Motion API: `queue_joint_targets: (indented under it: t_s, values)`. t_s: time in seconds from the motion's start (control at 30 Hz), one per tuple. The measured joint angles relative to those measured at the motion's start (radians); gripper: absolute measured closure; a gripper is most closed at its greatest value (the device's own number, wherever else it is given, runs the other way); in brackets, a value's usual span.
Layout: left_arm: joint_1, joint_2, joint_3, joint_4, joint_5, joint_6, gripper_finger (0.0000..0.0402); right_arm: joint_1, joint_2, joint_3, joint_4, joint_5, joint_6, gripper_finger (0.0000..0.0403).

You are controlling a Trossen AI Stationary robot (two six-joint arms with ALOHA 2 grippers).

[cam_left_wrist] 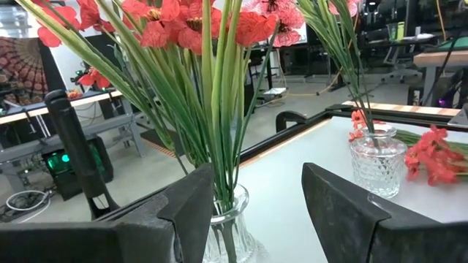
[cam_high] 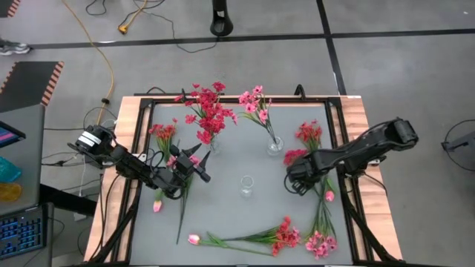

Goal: Sort flowers into vase by color
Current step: Put the red flowers into the top left transparent vase

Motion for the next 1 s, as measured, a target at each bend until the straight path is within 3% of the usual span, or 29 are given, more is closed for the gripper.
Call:
queue_joint_targets:
  t_s: [0.33, 0.73, 1.0]
  values:
    - [0.0, 0.0, 0.0, 0.0, 0.0, 0.0, 0.0205, 0.0, 0.112, 0.007, 0.004, -0.001, 0.0, 0.0216]
    - [0.0, 0.0, 0.0, -0.001, -0.001, 0.002, 0.0205, 0.0, 0.034, -0.001, 0.017, -0.002, 0.0, 0.0364]
    - [0.0, 0.0, 0.0, -0.005, -0.001, 0.001, 0.0205, 0.0, -0.042, -0.002, 0.019, 0.0, -0.001, 0.0368]
